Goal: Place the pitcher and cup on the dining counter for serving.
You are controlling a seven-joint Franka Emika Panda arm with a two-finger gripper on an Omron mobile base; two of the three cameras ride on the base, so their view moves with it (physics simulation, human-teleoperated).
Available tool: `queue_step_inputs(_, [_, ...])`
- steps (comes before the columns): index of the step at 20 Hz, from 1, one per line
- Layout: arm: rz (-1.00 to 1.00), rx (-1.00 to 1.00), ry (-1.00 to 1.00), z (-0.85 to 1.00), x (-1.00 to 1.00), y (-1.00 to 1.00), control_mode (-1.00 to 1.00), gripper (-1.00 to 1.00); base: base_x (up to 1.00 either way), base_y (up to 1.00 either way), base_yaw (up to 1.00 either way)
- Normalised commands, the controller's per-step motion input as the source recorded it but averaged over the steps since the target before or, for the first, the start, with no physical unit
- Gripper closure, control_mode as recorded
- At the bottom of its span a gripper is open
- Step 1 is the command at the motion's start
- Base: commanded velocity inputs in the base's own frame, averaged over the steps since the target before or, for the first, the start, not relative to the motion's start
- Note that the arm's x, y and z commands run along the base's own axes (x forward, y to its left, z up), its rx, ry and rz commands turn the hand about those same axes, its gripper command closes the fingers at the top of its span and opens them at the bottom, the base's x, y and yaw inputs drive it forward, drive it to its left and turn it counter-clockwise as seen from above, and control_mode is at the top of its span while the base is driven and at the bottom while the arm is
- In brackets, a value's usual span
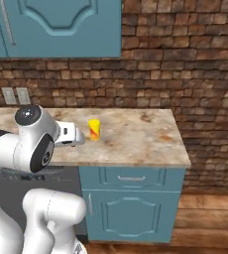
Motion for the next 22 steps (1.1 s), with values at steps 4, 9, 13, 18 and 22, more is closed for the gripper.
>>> queue_step_inputs(4, [0.0,0.0,0.0,0.0,0.0,0.0,1.0,-1.0,0.61,-0.27,0.3])
queue_step_inputs(9, [0.0,0.0,0.0,0.0,0.0,0.0,1.0,-1.0,0.07,-0.54,0.02])
queue_step_inputs(13, [0.0,0.0,0.0,0.0,0.05,-0.21,-1.0,-1.0,0.0,-0.24,0.0])
queue_step_inputs(18, [0.0,0.0,0.0,0.0,0.52,-0.06,-1.0,-1.0,0.0,0.0,0.0])
queue_step_inputs(22, [0.0,0.0,0.01,0.0,0.61,0.09,-1.0,-1.0,0.0,0.0,0.0])
